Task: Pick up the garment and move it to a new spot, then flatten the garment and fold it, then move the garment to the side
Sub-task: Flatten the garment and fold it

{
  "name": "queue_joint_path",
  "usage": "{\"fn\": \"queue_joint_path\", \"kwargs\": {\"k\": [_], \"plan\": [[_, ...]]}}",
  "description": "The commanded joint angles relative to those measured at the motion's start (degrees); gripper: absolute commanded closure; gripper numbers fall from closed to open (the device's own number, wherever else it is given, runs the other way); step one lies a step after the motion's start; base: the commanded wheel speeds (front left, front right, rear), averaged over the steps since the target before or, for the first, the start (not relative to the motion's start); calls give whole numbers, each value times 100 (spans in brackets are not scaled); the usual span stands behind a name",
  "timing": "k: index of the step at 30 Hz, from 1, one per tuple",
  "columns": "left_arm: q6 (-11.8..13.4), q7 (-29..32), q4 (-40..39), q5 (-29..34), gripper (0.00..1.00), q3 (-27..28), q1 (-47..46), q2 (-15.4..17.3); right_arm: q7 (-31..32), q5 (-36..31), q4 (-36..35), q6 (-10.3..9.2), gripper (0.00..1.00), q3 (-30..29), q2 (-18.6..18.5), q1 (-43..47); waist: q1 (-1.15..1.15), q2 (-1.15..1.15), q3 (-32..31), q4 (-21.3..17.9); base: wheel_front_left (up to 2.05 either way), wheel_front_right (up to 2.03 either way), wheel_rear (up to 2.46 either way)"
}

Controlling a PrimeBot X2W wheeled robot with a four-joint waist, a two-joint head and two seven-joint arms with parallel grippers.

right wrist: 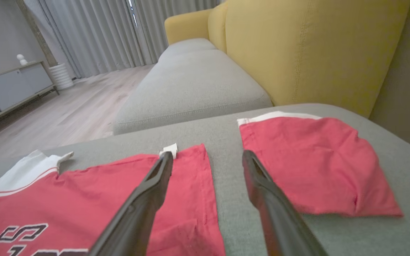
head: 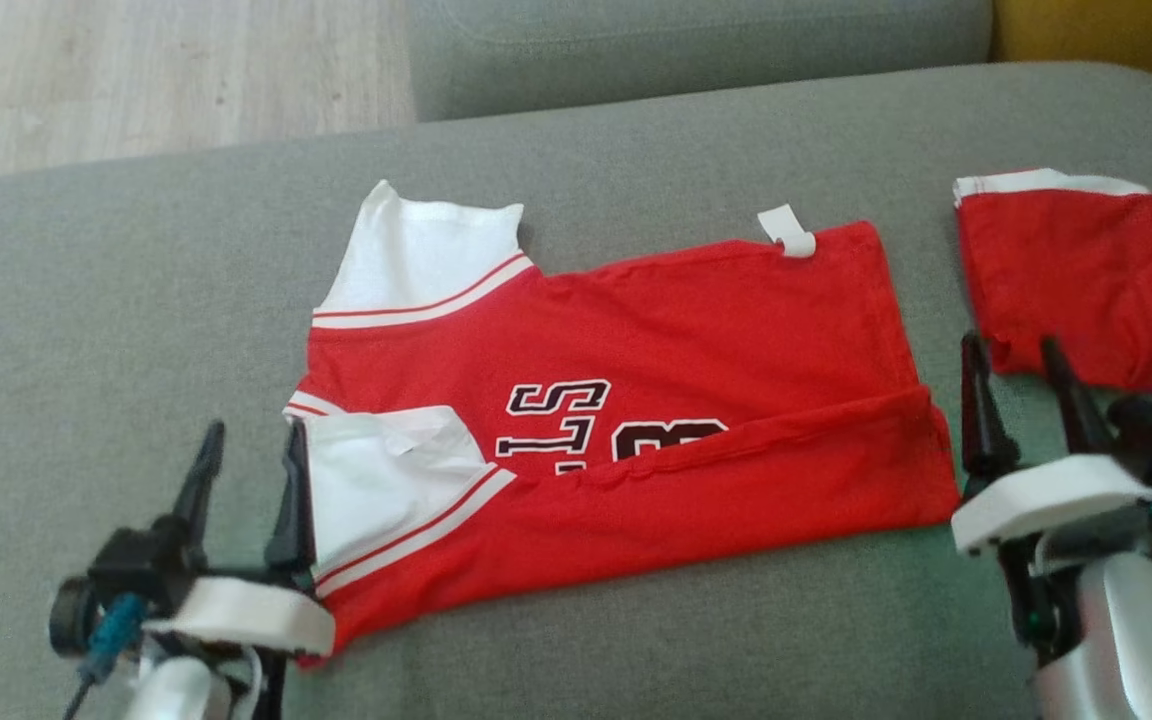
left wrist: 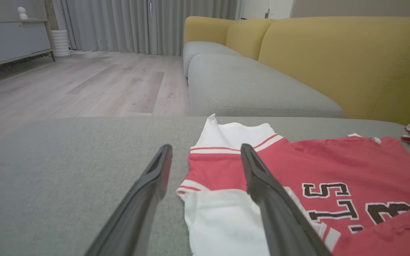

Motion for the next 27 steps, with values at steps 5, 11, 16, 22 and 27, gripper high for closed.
{"fn": "queue_joint_path", "kwargs": {"k": [5, 11, 16, 22, 27], "plan": [[-124, -94, -297, 82, 0, 290, -819, 311, -231, -72, -350, -4, 0, 99, -21, -592, 0, 0, 323, -106, 0, 0, 0], [-523, 467, -115, 103, 0, 149, -1954, 672, -240, -169, -423, -4, 0, 143, -21, -1098, 0, 0, 870, -240, 0, 0, 0], [-862, 1398, 555, -177, 0, -104, -3125, 1079, -200, -310, -408, -4, 0, 304, -21, -1633, 0, 0, 1370, -413, 0, 0, 0], [-936, 2225, 1249, -627, 0, -658, -4172, 1548, -203, -363, -320, -4, 0, 594, -21, -2148, 0, 0, 1757, -636, 0, 0, 0], [-939, 2704, 1708, -1183, 0, -1483, -4837, 2012, -254, -330, -206, -4, 0, 824, -21, -2510, 0, 0, 2023, -838, 0, 0, 0]]}}
